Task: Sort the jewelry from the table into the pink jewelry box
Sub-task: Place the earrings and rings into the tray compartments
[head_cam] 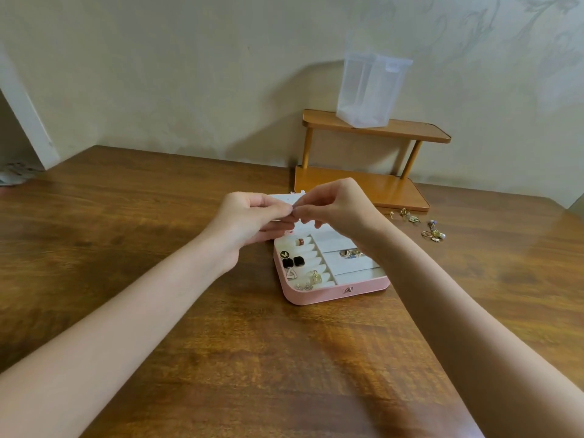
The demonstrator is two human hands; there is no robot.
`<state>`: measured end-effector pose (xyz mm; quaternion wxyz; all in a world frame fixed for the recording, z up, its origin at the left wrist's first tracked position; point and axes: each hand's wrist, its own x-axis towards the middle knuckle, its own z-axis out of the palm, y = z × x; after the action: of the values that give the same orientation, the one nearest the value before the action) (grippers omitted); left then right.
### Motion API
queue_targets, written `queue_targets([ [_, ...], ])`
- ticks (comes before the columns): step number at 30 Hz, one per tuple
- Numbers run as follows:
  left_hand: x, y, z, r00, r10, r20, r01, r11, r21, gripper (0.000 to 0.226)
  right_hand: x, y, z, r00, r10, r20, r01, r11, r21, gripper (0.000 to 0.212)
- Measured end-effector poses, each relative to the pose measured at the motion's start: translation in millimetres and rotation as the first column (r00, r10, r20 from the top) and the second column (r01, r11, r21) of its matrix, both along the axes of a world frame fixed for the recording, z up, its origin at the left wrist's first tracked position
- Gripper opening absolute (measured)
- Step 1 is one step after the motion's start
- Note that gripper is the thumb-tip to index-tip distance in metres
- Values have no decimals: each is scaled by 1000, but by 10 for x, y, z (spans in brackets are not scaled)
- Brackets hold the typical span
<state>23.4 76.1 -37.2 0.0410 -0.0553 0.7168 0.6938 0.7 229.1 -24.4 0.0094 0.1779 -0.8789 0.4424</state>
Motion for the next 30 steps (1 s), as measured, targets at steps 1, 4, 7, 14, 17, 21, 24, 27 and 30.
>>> queue_targets([
  [1,-11,-14,-3,1000,-4,-17,2,994,-108,7,-22,-18,-19,1000,5,-9,-4,998,56,12],
  [4,-58,-38,-33,999,-16,-52,-5,925,-380,10,-73,-79,-75,995,48,-82,-29,976,217,13],
  [7,-125,-57,-101,1000,-6,23,15,916,-402,15,-82,-127,-112,970,116,-214,-40,943,329,12],
  [14,-196,-74,-190,991,-7,133,57,924,-379,22,-86,-136,-136,936,254,-243,-97,850,517,13],
  [17,-185,-74,-220,991,-45,128,93,913,-398,18,-86,-125,-168,928,281,-246,-98,819,565,14],
  [21,-187,-94,-221,994,-111,23,109,878,-467,3,-100,-100,-232,944,244,-223,-97,849,519,13],
  [24,-235,-131,-239,991,-129,-42,91,860,-503,6,-140,-90,-294,962,216,-169,-111,872,477,13],
  [27,-240,-138,-269,982,-187,-19,150,840,-522,10,-165,-97,-326,970,207,-129,-122,870,478,14],
  [30,-245,-134,-295,978,-210,-12,171,829,-532,10,-175,-110,-324,970,213,-115,-132,865,484,14],
])
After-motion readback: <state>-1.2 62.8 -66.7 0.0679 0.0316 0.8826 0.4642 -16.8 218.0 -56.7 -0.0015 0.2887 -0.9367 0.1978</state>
